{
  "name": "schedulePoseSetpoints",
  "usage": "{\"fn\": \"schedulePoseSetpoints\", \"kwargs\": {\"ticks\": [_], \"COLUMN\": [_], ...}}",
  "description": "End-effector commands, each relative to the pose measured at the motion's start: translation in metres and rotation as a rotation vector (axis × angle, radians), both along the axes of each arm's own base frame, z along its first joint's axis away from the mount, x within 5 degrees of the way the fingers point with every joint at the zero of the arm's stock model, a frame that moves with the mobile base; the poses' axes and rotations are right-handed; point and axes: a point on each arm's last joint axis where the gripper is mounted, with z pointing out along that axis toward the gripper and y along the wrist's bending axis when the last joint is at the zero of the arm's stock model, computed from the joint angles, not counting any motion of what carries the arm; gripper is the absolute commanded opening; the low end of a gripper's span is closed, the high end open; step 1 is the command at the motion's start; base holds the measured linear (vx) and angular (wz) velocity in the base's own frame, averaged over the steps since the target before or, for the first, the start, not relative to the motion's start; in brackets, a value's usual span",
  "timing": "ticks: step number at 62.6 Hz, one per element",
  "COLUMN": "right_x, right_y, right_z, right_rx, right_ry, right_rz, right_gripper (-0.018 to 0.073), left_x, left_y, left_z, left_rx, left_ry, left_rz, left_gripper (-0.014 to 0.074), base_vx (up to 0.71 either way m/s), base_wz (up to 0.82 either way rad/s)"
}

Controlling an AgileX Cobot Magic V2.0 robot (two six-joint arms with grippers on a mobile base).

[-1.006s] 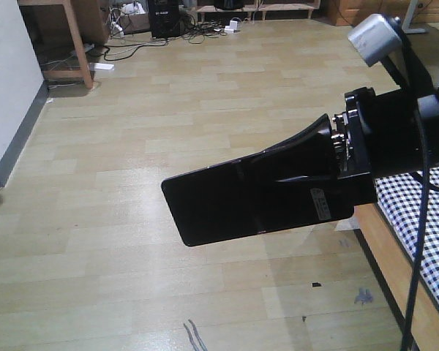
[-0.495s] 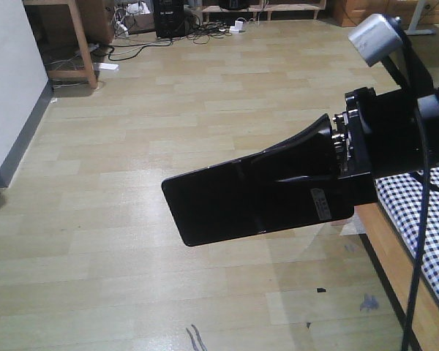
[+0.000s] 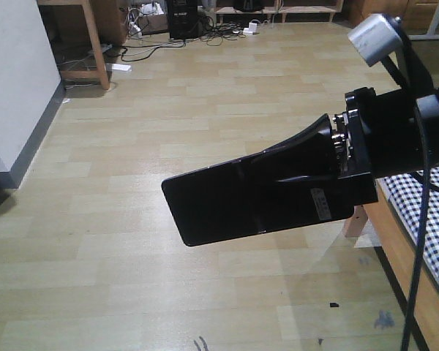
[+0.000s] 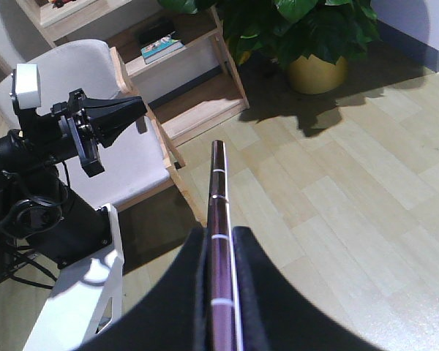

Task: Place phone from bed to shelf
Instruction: 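Hold the phone in the right gripper while the base turns away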

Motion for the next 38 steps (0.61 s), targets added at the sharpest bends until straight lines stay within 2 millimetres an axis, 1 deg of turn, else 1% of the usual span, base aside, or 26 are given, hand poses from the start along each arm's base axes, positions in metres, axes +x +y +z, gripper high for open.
{"fn": "schedulePoseSetpoints", "kwargs": {"ticks": [1,38], "right_x": [-0.0131,-0.0131], "right_y": [0.0017,0.0017], "right_z": [0.02,0.02], "right_rx": [0.086,0.086], "right_ry": [-0.016,-0.016], "right_rz": [0.051,0.051], "right_gripper": [-0.0002,-0.0002], "left_x": [0.0002,0.0002], "left_y": [0.0002,0.0002], "left_z": [0.0044,0.0044], "left_rx": [-0.005,-0.005], "left_ry": [-0.071,-0.071], "left_rz": [0.003,0.003], "left_gripper": [0.0001,0.0001], "base_vx": [0.12,0.17], "base_wz": [0.08,0.0]}}
